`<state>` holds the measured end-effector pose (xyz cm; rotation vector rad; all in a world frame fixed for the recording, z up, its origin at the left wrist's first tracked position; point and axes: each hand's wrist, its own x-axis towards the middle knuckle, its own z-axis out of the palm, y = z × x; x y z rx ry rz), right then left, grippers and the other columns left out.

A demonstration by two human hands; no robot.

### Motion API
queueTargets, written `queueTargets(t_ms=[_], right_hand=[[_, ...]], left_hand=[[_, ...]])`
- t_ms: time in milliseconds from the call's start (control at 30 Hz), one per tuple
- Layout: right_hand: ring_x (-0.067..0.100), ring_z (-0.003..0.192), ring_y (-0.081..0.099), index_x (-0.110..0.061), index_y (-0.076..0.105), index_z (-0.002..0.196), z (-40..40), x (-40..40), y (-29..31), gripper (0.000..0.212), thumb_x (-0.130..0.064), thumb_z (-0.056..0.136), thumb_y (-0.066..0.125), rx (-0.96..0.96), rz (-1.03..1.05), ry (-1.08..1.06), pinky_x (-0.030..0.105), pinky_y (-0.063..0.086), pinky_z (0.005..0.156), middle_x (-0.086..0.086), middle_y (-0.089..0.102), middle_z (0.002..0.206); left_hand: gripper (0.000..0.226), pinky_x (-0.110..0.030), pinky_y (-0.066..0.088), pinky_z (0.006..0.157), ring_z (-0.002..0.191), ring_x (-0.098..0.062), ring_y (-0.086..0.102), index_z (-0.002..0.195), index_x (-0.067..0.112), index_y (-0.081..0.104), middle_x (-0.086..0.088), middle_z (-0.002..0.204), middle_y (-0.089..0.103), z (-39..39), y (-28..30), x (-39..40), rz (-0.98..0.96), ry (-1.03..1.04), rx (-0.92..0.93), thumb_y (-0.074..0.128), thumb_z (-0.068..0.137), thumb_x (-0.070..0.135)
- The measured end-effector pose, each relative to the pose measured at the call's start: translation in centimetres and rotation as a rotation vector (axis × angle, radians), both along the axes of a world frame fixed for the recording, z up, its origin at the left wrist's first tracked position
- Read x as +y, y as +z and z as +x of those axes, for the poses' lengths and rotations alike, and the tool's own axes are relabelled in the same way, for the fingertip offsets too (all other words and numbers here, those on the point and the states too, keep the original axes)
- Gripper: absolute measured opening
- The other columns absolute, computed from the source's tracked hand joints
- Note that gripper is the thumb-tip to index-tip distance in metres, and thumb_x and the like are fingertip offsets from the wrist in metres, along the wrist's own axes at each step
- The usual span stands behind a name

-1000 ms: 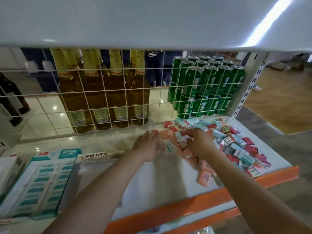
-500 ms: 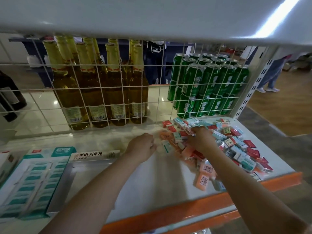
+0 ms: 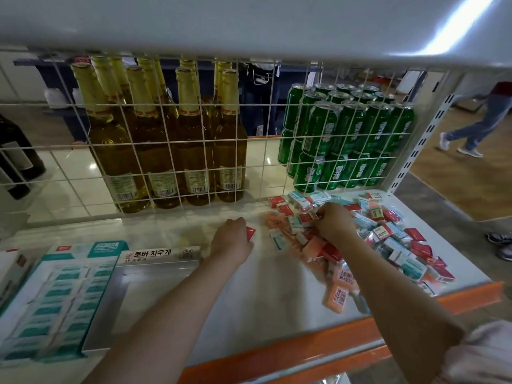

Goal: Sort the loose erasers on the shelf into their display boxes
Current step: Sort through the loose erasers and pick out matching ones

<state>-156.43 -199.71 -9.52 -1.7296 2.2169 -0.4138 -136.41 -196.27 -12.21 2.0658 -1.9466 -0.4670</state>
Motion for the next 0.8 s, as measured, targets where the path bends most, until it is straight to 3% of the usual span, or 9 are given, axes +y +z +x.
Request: queueTargets(t_ms=[200, 300, 367, 433, 533, 633, 800], right_hand=[[0.028, 0.080, 0.057, -0.002, 0.062, 0.098, -0.5, 0.5, 0.4, 0.019, -0.007, 0.091, 0.046, -0.069, -0.121, -0.029, 0.032, 0.043, 0.065, 0.014, 0.064, 0.091], [0.031, 0.083, 0.059, 0.000, 0.057, 0.104, -0.5, 0.8, 0.6, 0.021, -0.007, 0.092, 0.041, -0.114, -0.187, -0.027, 0.038, 0.050, 0.070, 0.018, 0.065, 0.098], [0.027, 0.078, 0.058, -0.002, 0.054, 0.111, -0.3, 1.1, 0.7, 0.022, -0.010, 0.095, 0.040, -0.156, -0.185, -0.017, 0.035, 0.049, 0.062, 0.016, 0.064, 0.099], [0.025, 0.074, 0.059, -0.004, 0.054, 0.111, 0.0, 1.6, 0.8, 0.022, -0.013, 0.096, 0.041, -0.186, -0.179, 0.017, 0.028, 0.043, 0.055, 0.013, 0.064, 0.094], [0.023, 0.076, 0.060, -0.005, 0.057, 0.109, 0.6, 2.6, 0.9, 0.021, -0.013, 0.096, 0.042, -0.227, -0.197, 0.087, 0.027, 0.043, 0.057, 0.008, 0.063, 0.087], [0.016, 0.066, 0.056, -0.006, 0.059, 0.112, 1.4, 3.8, 1.2, 0.022, -0.012, 0.095, 0.045, -0.308, -0.216, 0.126, 0.023, 0.043, 0.052, 0.006, 0.064, 0.088], [0.018, 0.068, 0.060, -0.008, 0.063, 0.105, 2.5, 6.2, 2.2, 0.018, -0.009, 0.093, 0.050, -0.397, -0.175, 0.200, 0.030, 0.052, 0.065, 0.005, 0.065, 0.081]], left_hand=[[0.031, -0.029, 0.044, 0.078, 0.102, -0.026, 0.057, 0.113, 0.012, 0.059, -0.007, 0.113, 0.062, 0.7, 0.6, 0.6, -0.071, 0.035, 0.081, 0.058, 0.085, 0.025], [0.025, -0.029, 0.042, 0.069, 0.092, -0.027, 0.059, 0.104, 0.010, 0.065, -0.008, 0.101, 0.065, 1.0, 1.1, 1.0, -0.085, 0.065, 0.178, 0.056, 0.085, 0.024], [0.023, -0.028, 0.039, 0.064, 0.088, -0.028, 0.059, 0.100, 0.007, 0.067, -0.011, 0.097, 0.066, 1.1, 1.4, 1.3, -0.094, 0.050, 0.212, 0.054, 0.087, 0.023], [0.024, -0.030, 0.042, 0.068, 0.091, -0.027, 0.059, 0.103, 0.006, 0.068, -0.012, 0.101, 0.066, 1.1, 1.5, 1.5, -0.108, 0.024, 0.249, 0.054, 0.089, 0.020], [0.025, -0.028, 0.045, 0.078, 0.100, -0.024, 0.058, 0.111, 0.007, 0.066, -0.009, 0.111, 0.064, 1.2, 1.5, 2.1, -0.126, -0.005, 0.327, 0.055, 0.090, 0.015], [0.021, -0.020, 0.041, 0.074, 0.095, -0.019, 0.060, 0.106, 0.007, 0.066, -0.006, 0.105, 0.065, 1.4, 1.2, 2.4, -0.110, 0.005, 0.474, 0.060, 0.086, 0.010], [0.025, -0.031, 0.055, 0.078, 0.086, -0.023, 0.064, 0.110, -0.001, 0.062, -0.016, 0.106, 0.066, 2.1, 1.4, 3.1, -0.008, 0.101, 0.811, 0.059, 0.085, -0.003]])
